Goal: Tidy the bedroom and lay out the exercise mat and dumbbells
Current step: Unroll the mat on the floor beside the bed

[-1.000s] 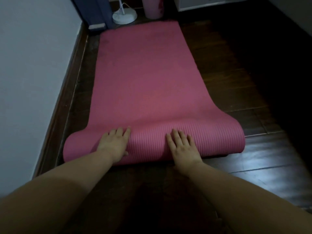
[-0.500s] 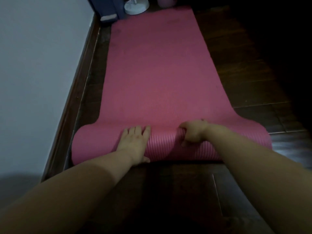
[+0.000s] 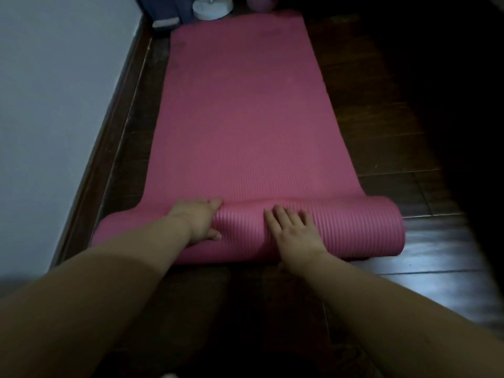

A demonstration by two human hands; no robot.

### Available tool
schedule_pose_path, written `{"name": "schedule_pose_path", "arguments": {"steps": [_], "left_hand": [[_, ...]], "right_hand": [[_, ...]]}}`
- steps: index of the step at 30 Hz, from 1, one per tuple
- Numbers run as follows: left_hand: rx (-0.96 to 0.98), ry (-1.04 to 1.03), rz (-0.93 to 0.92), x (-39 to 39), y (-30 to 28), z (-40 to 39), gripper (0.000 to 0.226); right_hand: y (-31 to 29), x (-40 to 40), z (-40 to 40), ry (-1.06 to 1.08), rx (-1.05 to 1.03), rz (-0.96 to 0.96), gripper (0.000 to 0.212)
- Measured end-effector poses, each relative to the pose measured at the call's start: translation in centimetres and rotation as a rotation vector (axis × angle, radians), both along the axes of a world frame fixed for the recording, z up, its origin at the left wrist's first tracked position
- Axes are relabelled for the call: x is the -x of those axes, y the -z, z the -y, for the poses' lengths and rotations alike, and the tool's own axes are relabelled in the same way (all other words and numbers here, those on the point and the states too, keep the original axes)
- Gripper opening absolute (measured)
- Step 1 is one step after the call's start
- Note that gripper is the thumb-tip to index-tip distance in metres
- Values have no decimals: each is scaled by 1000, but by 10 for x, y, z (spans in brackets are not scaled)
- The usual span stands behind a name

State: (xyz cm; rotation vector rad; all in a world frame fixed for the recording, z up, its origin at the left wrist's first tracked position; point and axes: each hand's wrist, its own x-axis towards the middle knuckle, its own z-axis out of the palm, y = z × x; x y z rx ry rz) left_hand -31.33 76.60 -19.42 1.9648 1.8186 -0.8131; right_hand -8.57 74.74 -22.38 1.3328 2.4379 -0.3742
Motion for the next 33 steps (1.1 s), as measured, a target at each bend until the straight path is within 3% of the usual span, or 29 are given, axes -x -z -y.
{"name": "schedule_pose_path", "arguments": {"steps": [4,7,9,11,13,15,18,22,26,28,30,31,33], "left_hand": [[-222,68,34,-9,-2,31,75],[-291,-41,128,-12,-3,64,75],[-284,-122,139,-10,-2,88,82],[-268,-165,124,-10,1,110,88],[-239,-187,121,-13,2,128,96],[-169,-165,109,-18,2,146,111],[-114,-166,97,-29,7,165,124],[-92,-131,72,-30,27,163,121],[-100,-71,79,-32,39,167,99],[-98,-53,93,-29,39,166,88],[-62,-44,101,-23,34,164,76],[-41,-39,100,-21,31,162,71],[14,-38,106,-16,24,154,64]], "right_hand": [[12,8,-7,48,-47,-71,86],[6,18,-22,70,3,-94,74],[-6,24,-45,19,166,-18,63],[-18,29,-60,-17,455,83,59],[-18,26,-56,10,574,104,55],[-16,20,-38,44,523,82,52],[-11,7,-17,70,382,24,68],[-7,-13,11,68,127,45,93],[-17,-16,63,12,-169,-62,64],[-18,-14,92,-22,-52,-104,62],[-16,-11,122,-8,168,-6,91],[-13,-11,132,4,211,65,100],[-6,-14,141,47,166,124,95]]}}
